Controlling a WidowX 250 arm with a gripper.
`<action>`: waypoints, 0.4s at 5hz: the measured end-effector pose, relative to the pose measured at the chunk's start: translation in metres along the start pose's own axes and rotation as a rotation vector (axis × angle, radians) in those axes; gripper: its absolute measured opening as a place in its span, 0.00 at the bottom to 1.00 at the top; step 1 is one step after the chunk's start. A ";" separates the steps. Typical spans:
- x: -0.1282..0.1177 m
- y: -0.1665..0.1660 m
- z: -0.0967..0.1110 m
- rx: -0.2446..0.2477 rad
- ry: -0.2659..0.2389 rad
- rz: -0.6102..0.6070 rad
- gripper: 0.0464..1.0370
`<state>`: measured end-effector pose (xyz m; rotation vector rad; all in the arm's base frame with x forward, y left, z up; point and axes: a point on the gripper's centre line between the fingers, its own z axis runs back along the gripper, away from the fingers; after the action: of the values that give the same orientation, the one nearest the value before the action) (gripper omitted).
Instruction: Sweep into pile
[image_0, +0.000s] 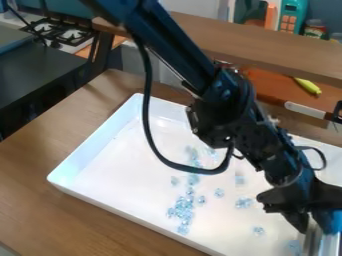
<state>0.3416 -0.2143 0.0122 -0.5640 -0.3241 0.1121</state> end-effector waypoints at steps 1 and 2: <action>-0.008 0.008 -0.004 0.046 -0.025 -0.003 0.29; -0.009 0.013 -0.008 0.073 -0.048 0.015 0.29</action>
<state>0.3352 -0.2093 -0.0036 -0.4918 -0.3612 0.1513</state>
